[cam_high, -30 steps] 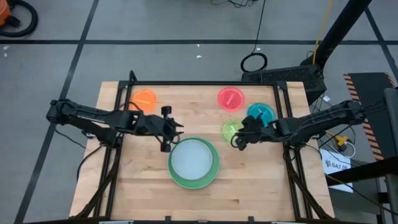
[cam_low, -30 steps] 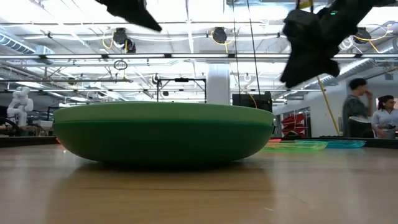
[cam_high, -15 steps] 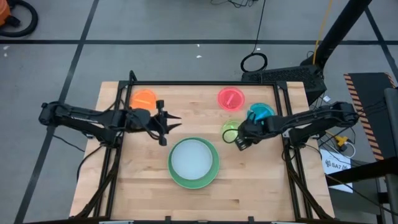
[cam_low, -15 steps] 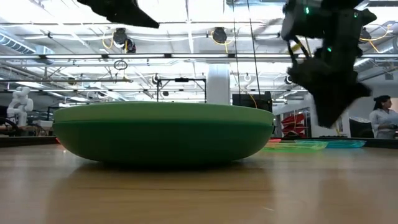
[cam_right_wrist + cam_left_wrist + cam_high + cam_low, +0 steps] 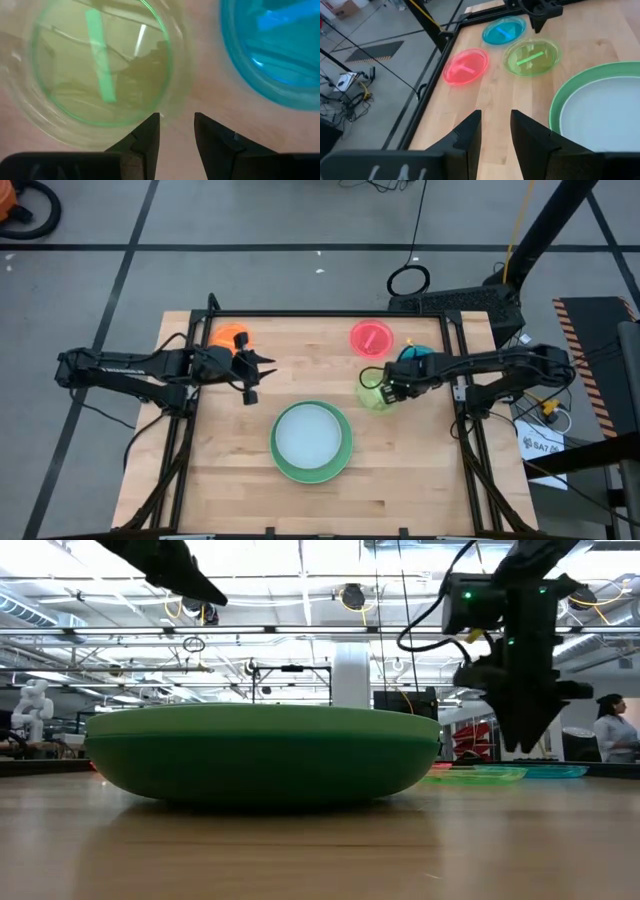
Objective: Stack plastic plates
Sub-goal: Stack the small green plate on the large light blue plate
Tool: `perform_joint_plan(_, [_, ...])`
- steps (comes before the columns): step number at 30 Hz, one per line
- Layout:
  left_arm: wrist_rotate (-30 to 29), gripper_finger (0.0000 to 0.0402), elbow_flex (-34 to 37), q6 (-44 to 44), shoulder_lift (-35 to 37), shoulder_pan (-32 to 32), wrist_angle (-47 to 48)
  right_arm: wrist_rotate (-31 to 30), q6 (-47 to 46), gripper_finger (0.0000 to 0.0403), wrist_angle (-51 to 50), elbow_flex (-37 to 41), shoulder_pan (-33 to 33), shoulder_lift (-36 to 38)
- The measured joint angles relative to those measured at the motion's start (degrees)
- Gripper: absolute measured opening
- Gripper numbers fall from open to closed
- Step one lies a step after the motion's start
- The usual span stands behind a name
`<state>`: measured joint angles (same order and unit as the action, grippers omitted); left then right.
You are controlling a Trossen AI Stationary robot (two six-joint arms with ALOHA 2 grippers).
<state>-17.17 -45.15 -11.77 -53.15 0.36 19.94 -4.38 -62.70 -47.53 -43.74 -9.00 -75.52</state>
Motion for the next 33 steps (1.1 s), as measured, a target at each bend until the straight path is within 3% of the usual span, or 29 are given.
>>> perform_joint_plan(15, [0.02,0.0111,0.0,0.41,-0.07,0.0,0.96,-1.75,-1.07,0.0114,4.2,-0.01,-0.95,-7.97])
perform_joint_plan(33, [0.03,0.0111,0.0,0.39,-0.1,0.0,1.01,-3.06,-0.06,0.0114,10.87,-0.01,-0.93,-9.5])
